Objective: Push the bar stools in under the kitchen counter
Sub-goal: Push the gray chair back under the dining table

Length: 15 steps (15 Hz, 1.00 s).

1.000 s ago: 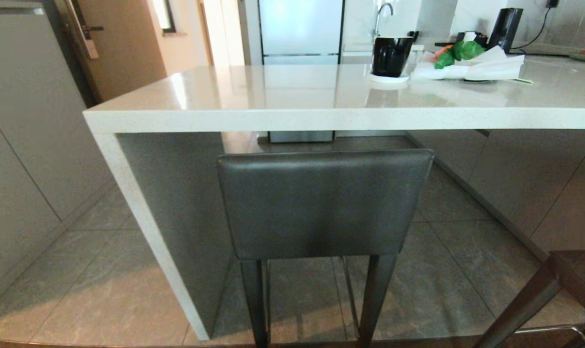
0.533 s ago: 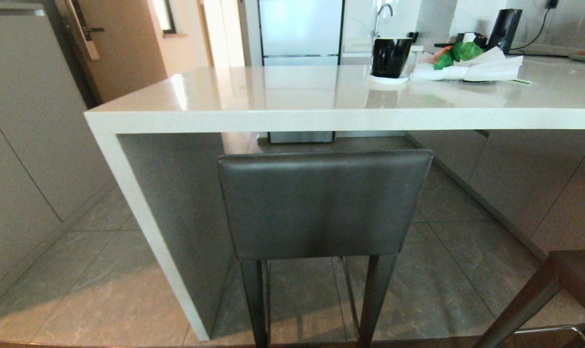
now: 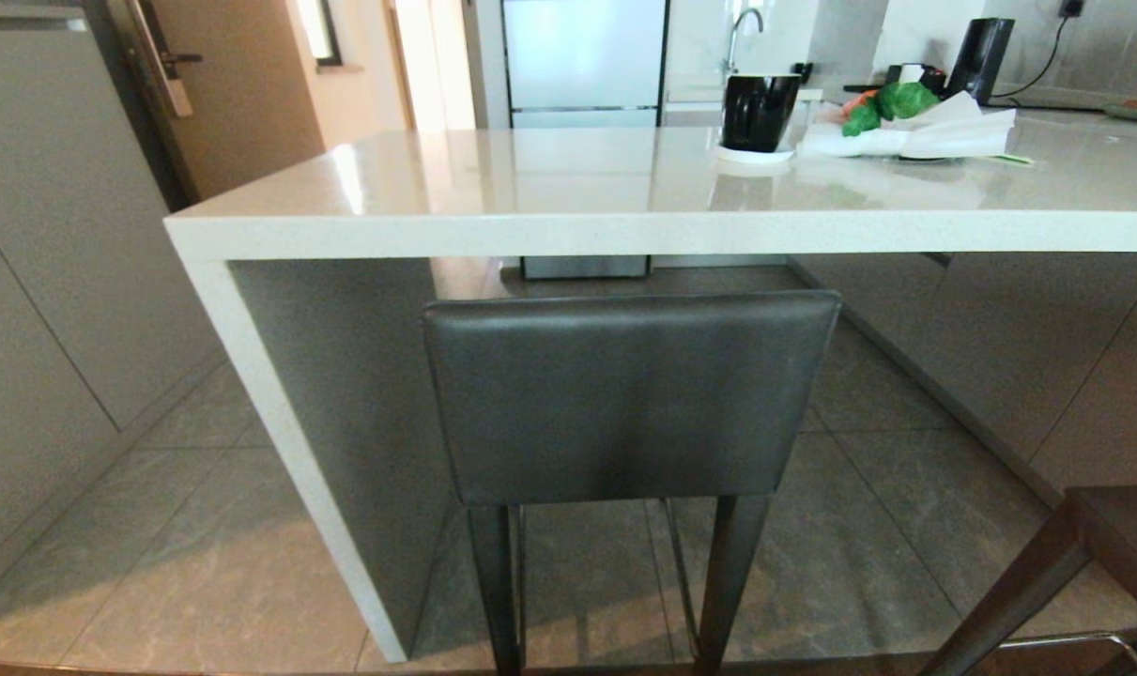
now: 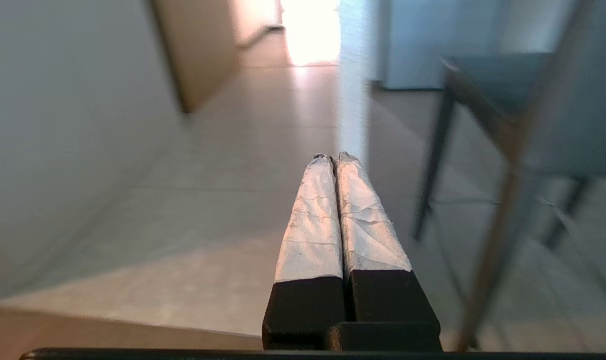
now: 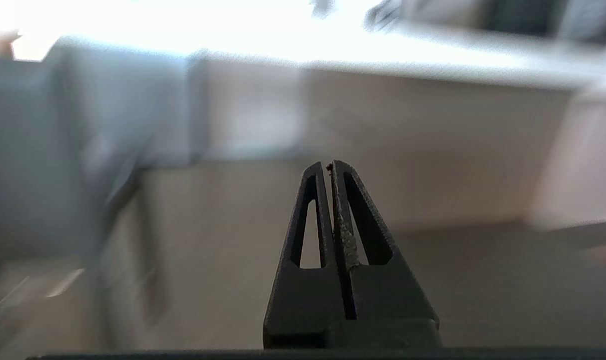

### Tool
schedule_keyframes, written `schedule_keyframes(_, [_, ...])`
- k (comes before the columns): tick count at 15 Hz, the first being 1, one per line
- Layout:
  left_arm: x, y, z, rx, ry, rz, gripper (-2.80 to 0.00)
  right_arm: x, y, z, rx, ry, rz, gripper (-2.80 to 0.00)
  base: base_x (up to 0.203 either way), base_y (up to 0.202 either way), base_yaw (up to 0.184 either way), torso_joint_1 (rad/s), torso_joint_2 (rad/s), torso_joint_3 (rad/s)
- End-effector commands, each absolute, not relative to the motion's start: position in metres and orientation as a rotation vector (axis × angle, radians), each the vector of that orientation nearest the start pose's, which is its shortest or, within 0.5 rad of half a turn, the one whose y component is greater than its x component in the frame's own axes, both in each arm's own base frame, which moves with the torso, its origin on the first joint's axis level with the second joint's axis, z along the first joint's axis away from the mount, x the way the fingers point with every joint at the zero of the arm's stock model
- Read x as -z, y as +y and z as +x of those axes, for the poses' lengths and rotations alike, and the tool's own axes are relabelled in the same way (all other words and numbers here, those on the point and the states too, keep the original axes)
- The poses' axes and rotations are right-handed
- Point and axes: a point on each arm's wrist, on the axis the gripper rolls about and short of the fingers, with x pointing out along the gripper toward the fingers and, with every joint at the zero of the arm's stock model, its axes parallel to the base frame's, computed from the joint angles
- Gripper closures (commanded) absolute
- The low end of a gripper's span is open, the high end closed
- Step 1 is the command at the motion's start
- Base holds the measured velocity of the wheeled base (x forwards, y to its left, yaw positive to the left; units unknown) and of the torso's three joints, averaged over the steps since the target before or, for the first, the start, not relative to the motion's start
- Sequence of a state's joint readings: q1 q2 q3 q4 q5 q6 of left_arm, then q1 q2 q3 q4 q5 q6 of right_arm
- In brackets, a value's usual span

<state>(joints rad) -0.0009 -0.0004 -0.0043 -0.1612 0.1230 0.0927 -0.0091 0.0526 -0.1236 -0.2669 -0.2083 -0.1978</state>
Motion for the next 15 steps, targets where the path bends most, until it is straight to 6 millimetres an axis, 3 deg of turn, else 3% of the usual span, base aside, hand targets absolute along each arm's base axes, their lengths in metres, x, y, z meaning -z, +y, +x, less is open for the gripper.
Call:
schedule_keyframes(1, [-0.089, 0.001, -0.024, -0.067, -0.137, 0.084, 0.0, -0.104, -0.002, -0.028, 0.116, -0.258, -0.146, 0.0, 0.0, 0.0, 0.0, 0.0, 0.0, 0.0])
schedule_keyframes(5, [-0.075, 0.0, -0.023, 0.009, 0.007, 0.076, 0.0, -0.075, 0.001, -0.023, -0.02, 0.007, -0.121, 0.0, 0.0, 0.0, 0.0, 0.0, 0.0, 0.0])
schedule_keyframes(15, [-0.076, 0.0, -0.023, -0.003, -0.009, -0.002, 0.0, -0.075, 0.0, -0.023, -0.015, 0.001, -0.063, 0.0, 0.0, 0.0, 0.0, 0.0, 0.0, 0.0])
